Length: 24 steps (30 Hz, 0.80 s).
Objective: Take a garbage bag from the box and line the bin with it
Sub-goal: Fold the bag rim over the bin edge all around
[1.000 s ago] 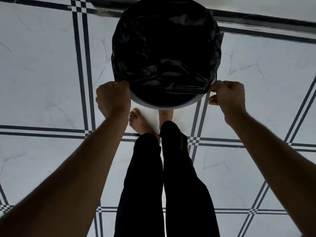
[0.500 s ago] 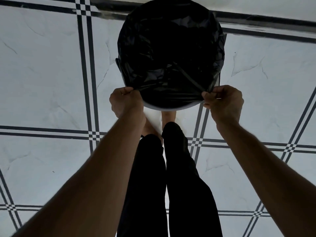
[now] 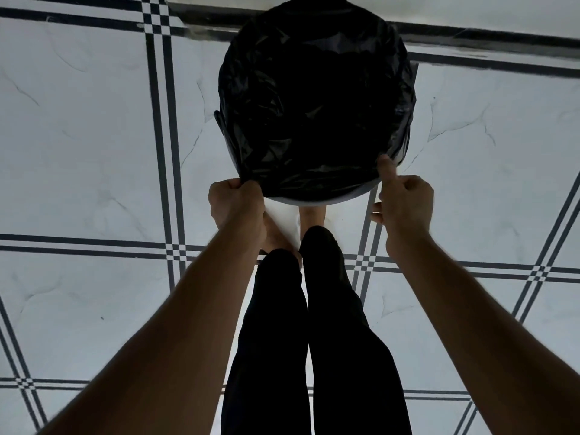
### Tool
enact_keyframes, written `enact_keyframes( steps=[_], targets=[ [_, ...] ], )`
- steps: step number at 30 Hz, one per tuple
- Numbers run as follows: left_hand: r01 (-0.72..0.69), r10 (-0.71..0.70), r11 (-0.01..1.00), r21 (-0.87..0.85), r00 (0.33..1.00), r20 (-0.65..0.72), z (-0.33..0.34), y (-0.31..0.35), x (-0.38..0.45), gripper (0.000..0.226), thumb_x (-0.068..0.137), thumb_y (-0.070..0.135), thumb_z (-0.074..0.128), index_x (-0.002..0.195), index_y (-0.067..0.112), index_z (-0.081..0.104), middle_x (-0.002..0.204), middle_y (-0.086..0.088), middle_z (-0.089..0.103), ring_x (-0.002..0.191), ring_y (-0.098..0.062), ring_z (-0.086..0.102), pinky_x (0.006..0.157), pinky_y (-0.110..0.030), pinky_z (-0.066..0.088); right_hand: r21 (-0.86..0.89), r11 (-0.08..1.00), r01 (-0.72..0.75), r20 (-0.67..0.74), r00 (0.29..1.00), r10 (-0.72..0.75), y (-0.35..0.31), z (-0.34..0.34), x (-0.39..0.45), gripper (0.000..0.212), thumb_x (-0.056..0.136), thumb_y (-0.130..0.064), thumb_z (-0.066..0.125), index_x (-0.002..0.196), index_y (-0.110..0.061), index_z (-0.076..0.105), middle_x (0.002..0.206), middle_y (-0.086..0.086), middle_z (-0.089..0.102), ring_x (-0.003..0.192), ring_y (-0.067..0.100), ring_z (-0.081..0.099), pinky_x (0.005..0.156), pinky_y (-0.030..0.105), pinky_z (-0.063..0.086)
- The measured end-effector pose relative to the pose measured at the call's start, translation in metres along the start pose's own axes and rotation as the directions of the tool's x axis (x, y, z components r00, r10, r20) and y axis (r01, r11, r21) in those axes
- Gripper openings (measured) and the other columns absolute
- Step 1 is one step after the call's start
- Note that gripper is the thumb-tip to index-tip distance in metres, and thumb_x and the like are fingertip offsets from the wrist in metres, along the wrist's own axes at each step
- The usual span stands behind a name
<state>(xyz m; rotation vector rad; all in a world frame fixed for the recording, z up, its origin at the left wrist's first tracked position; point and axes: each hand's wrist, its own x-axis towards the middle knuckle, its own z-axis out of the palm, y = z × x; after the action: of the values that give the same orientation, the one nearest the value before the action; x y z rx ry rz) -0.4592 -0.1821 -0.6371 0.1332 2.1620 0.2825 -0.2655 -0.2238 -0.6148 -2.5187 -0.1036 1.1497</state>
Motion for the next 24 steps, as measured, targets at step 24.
enact_keyframes(
  steps=[24],
  targets=[
    [-0.104, 0.081, 0.983, 0.152, 0.986, 0.149, -0.016, -0.02, 0.01, 0.024, 0.083, 0.009, 0.071, 0.061, 0.016, 0.07, 0.055, -0.003, 0.072, 0.063, -0.019, 0.075, 0.08, -0.041, 0.063, -0.141, 0.99, 0.008, 0.009, 1.0, -0.007, -0.003, 0.004, 0.014, 0.019, 0.083, -0.025, 0.067, 0.094, -0.011, 0.062, 0.064, -0.001, 0.066, 0.062, 0.024, 0.072, 0.076, 0.048, 0.062]
  ],
)
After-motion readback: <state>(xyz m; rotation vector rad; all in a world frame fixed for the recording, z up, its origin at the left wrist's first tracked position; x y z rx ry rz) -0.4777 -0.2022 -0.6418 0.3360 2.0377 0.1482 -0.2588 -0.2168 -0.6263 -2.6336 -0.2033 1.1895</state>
